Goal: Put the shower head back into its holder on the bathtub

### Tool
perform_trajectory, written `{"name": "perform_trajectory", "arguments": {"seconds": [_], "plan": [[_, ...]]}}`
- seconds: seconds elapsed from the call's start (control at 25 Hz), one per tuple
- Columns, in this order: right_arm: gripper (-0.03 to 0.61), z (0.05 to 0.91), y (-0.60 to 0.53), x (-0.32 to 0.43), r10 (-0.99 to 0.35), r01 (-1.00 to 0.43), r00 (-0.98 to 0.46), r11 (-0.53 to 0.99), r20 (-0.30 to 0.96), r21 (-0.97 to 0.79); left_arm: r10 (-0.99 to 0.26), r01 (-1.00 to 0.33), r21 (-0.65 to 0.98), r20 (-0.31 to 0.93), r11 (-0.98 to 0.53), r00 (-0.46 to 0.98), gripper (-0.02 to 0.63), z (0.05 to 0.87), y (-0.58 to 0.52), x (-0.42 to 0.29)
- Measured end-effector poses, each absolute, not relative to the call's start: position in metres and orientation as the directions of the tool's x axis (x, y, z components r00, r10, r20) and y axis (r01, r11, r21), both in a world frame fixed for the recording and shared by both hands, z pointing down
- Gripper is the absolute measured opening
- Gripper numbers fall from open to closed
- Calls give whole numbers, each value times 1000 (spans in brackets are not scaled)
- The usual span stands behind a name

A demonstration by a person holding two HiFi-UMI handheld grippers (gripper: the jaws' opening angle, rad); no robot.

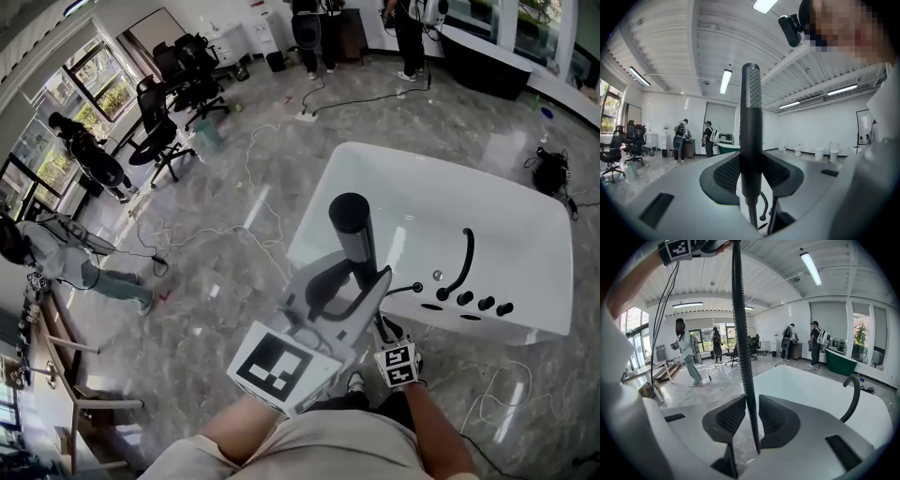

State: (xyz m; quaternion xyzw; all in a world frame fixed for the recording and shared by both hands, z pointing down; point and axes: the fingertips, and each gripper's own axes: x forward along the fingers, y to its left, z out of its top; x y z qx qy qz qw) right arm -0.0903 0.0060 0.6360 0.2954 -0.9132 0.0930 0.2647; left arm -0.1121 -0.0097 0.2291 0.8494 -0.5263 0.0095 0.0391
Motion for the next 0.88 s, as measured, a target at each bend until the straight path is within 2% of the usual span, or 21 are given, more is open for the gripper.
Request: {"name": "perform_trajectory", "arguments": {"seconds": [0.24, 0.48, 0.88], "plan": [[70, 652, 4, -79, -486, -594, -652, 804, 582, 7, -911, -912, 58, 55, -405, 408, 133, 228, -6, -136], [63, 637, -16, -42, -563, -687, -599, 727, 569, -5, -942, -945, 10, 77, -328, 328, 133, 235, -12, -155], [63, 534, -59, 38, -784, -857, -501, 508, 366, -85, -938, -953, 43, 171, -299, 302, 133, 279, -24, -174]]}}
